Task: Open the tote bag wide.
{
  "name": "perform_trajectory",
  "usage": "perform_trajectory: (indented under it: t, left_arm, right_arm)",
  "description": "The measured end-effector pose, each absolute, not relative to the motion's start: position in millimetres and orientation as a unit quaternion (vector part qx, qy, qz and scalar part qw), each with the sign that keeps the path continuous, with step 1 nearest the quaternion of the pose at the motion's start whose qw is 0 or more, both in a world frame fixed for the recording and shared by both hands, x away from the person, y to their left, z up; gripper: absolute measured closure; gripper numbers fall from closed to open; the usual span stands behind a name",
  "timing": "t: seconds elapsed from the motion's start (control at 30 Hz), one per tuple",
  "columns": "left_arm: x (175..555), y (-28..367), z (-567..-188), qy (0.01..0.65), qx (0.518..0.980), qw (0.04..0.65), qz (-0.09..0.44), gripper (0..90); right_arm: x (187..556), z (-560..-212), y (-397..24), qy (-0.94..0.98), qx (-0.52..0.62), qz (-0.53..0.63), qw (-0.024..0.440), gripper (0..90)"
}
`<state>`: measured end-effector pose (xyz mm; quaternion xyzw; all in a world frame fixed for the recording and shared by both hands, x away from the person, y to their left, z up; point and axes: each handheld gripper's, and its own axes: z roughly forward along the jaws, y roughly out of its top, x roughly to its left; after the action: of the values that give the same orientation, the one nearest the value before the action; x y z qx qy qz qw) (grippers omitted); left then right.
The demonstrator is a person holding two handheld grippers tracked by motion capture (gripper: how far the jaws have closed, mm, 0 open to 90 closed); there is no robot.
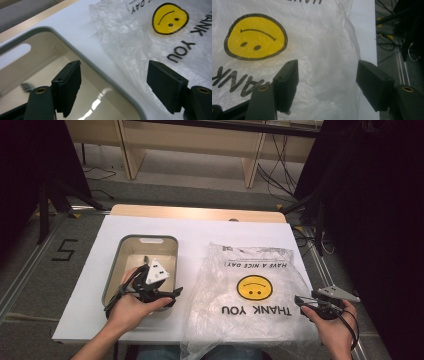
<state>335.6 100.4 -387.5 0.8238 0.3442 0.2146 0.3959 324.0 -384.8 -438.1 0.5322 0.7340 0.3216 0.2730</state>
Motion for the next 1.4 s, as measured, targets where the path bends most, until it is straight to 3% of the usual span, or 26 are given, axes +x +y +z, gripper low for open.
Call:
perform_trajectory:
  t: [0.2,0.57,1.13,1.4]
  left_arm:
    - [336,69,-387,0.326,0.837,0.389,0.203,30.4]
    - [358,7,-414,0.340,0.873,0.296,0.187,28.6]
    - [388,-17,-447,0.384,0.880,0.210,0.185,27.6]
    - [394,-18,-453,0.387,0.885,0.194,0.173,32.4]
  right_arm:
    - [328,-440,-387,0.738,0.541,0.307,0.260,37.1]
    - [333,-446,-395,0.735,0.555,0.295,0.253,37.8]
    - [337,-454,-404,0.729,0.573,0.275,0.256,38.2]
    - [337,-459,-407,0.725,0.588,0.267,0.240,40.9]
